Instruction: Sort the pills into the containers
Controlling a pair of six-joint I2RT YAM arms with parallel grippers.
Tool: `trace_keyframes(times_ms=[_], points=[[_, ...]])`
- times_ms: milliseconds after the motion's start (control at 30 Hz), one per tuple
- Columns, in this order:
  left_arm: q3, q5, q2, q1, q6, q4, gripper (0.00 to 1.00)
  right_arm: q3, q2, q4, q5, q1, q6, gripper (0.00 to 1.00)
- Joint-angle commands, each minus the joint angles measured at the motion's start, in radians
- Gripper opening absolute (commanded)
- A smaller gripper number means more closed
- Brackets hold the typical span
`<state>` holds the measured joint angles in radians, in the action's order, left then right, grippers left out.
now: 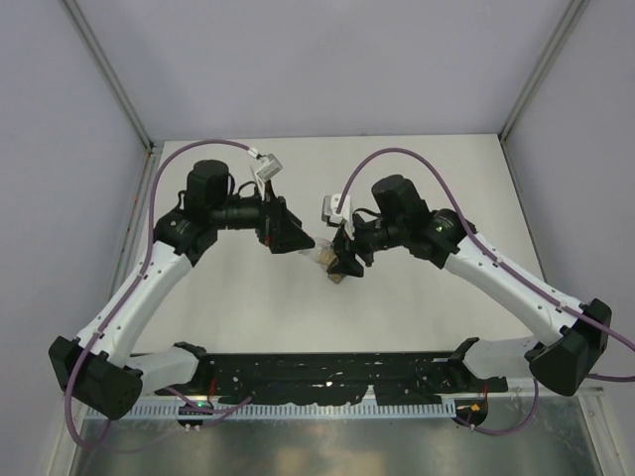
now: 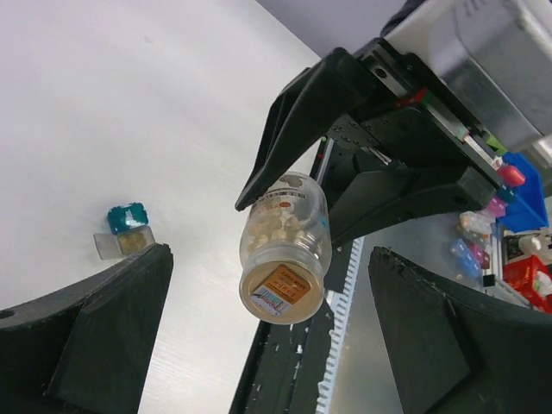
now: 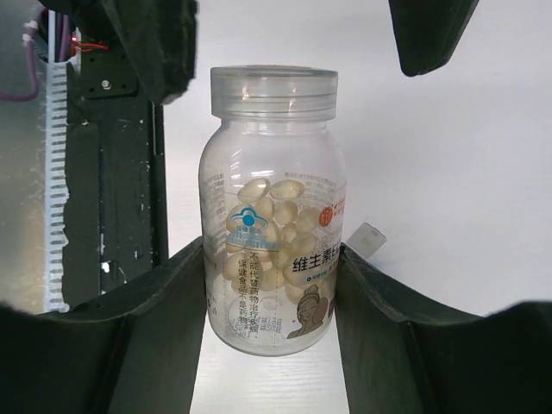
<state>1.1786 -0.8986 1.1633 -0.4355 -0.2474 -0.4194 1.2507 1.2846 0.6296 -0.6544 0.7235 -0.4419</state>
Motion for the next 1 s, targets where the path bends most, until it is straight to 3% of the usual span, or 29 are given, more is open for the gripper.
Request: trace_keyframes(times_ms=[0,333,667,967], points=[[0.033,0.009,0.025,0.021,-0.162,0.065,0.99,-0.013,-0.057,-0.091,0.140,0.024,0.002,0.06],[0.070,-0.043,0.102,0.066,-0.314,0.106,1.00,-0.034,-0.080,-0.140,0.317,0.060,-0.006,0.06],[0.058,-0.074,0.139,0.069,-0.389,0.149,1.00,-0.034,-0.079,-0.153,0.400,0.091,-0.024,0.06],[0.015,-0.069,0.131,0.069,-0.362,0.159,0.83,-0.031,-0.071,-0.154,0.404,0.091,-0.024,0.06]])
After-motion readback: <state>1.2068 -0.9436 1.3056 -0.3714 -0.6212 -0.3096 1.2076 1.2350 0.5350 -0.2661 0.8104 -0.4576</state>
